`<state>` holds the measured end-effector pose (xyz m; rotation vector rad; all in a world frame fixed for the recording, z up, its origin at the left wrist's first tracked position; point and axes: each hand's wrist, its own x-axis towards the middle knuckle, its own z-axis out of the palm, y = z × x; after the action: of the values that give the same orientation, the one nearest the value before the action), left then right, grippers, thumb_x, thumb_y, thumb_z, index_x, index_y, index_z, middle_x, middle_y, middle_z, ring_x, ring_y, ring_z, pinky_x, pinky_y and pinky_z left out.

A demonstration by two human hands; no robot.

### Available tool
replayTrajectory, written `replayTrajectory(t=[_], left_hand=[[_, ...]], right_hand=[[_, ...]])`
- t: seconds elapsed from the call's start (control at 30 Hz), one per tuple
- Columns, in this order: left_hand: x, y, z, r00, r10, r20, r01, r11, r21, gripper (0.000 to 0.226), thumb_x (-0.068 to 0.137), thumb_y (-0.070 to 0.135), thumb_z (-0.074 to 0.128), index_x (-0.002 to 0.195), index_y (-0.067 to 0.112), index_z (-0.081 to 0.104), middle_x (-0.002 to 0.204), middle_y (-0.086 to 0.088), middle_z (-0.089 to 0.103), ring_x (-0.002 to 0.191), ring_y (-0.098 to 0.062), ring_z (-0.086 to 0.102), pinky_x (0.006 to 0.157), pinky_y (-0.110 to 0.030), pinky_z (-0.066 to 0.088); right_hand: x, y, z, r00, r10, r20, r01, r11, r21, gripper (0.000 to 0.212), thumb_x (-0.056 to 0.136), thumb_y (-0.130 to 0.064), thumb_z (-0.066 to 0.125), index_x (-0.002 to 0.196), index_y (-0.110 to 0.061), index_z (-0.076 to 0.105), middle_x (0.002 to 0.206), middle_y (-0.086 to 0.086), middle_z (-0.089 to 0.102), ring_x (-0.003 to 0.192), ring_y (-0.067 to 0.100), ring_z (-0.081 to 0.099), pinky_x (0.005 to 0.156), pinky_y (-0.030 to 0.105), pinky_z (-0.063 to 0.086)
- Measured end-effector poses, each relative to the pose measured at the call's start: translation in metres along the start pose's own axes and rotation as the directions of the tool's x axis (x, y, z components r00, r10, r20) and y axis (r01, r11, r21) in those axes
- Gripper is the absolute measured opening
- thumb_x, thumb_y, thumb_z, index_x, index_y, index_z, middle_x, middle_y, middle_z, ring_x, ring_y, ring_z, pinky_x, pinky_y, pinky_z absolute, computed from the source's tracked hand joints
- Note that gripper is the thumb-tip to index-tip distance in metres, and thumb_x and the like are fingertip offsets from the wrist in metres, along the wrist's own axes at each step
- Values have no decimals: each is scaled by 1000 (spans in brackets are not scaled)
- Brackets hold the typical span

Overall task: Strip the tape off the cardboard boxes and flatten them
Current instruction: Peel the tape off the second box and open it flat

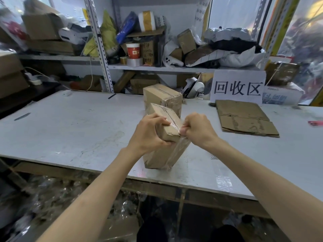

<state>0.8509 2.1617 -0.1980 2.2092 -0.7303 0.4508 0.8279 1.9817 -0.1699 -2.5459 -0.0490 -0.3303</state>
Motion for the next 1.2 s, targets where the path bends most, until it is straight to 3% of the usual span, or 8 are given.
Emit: replayTrajectory(t=[0.17, 0.33, 0.5, 0.6, 0.7, 0.83, 0.93, 1.2], left_hand=[[-2, -11, -10, 999, -38, 16, 39, 995, -91, 61, 51, 21, 97, 106, 10, 73, 116, 0, 63, 106, 6, 55, 90, -5, 45], [-7, -14, -17, 998, -54, 40, 59, 988, -144, 61, 51, 18, 97, 107, 9, 73, 118, -1, 62, 109, 16, 52, 89, -2, 43], [-6, -13, -16, 998, -68, 14, 69, 986, -149, 60, 52, 19, 97, 106, 10, 73, 116, -2, 61, 109, 11, 55, 86, -3, 44], [-6, -9, -10, 997, -78, -19, 76, 991, -113, 62, 50, 20, 98, 106, 9, 74, 112, 1, 60, 110, -8, 59, 93, -18, 52], [-10, -5, -3, 997, -66, -33, 64, 995, -71, 61, 50, 23, 97, 105, 10, 73, 108, 8, 57, 113, -18, 57, 95, -37, 54], [-13, -3, 2, 996, -52, -67, 48, 998, -51, 62, 49, 26, 96, 105, 12, 73, 109, 8, 57, 114, -19, 55, 92, -42, 55], [-15, -3, 3, 996, -60, -69, 56, 997, -57, 62, 50, 29, 96, 105, 14, 72, 110, 6, 58, 115, -19, 53, 91, -41, 55], [-22, -15, -5, 995, -93, -20, 91, 993, -73, 60, 49, 29, 97, 100, 11, 71, 112, 1, 59, 116, -17, 56, 91, -25, 52]], right_hand=[[3, 10, -4, 998, 62, 33, -68, 974, 216, 18, 80, 3, 61, 63, 7, 64, 61, 7, 64, 66, 21, 66, 61, 33, 57], [5, 20, 1, 974, 119, 194, -216, 757, 616, 30, 87, 11, 56, 59, 0, 57, 63, 14, 58, 57, 21, 67, 59, 25, 59], [2, 20, 0, 971, 134, 199, -239, 620, 747, 22, 88, 5, 59, 67, 0, 61, 63, 10, 62, 61, 21, 66, 63, 27, 60], [0, 16, 3, 981, 113, 160, -189, 754, 629, 24, 85, -26, 70, 81, -5, 60, 78, 9, 63, 73, 23, 64, 71, 35, 57], [-6, 16, 7, 993, 112, 26, -115, 974, 198, 47, 72, -51, 76, 91, -11, 59, 88, 1, 60, 83, 20, 58, 62, 31, 44], [-10, 15, 12, 995, 72, -66, -63, 990, 127, 28, 82, -38, 71, 77, -11, 63, 78, 0, 60, 79, 20, 55, 62, 28, 33], [-7, 14, 12, 990, 141, -1, -139, 976, 167, 26, 88, -32, 65, 78, -8, 61, 74, 1, 61, 79, 22, 57, 62, 30, 35], [-7, 15, 7, 989, -42, 139, 40, 999, 17, 23, 89, -14, 51, 69, -13, 39, 72, 8, 55, 74, 32, 51, 60, 37, 40]])
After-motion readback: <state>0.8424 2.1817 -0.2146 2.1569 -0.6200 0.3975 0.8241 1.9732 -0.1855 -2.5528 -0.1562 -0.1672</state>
